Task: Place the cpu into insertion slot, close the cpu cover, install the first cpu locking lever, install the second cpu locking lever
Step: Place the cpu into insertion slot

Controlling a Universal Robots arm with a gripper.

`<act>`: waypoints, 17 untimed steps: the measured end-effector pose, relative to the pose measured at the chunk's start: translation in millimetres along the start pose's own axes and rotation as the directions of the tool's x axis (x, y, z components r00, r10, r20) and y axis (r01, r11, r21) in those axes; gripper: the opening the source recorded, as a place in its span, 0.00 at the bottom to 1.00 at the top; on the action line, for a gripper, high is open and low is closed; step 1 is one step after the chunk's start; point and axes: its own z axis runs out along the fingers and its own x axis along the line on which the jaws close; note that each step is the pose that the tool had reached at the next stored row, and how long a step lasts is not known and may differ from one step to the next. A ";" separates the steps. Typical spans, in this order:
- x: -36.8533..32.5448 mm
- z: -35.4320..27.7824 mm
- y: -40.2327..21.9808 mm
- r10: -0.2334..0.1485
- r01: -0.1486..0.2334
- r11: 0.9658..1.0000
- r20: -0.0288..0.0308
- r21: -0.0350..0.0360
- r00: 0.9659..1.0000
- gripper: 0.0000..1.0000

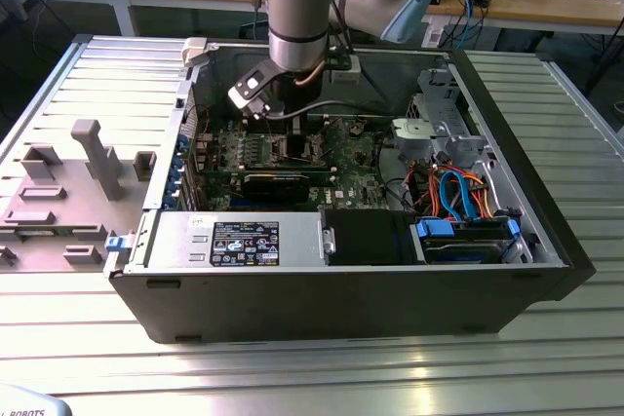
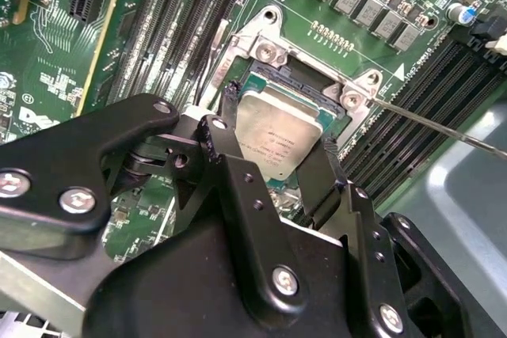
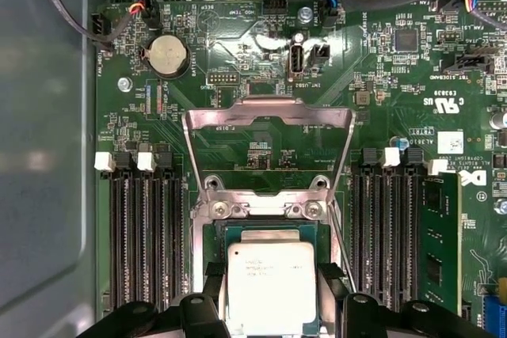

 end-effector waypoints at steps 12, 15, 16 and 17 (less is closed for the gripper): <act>0.4 2.1 -0.7 0.008 -0.008 1.000 0.000 0.000 1.000 0.54; 0.4 2.1 -0.7 0.013 -0.013 1.000 0.000 0.000 1.000 0.54; 0.4 2.1 -0.7 0.016 -0.016 1.000 0.000 0.000 1.000 0.54; 0.4 2.1 -0.7 0.016 -0.016 1.000 0.000 0.000 1.000 0.54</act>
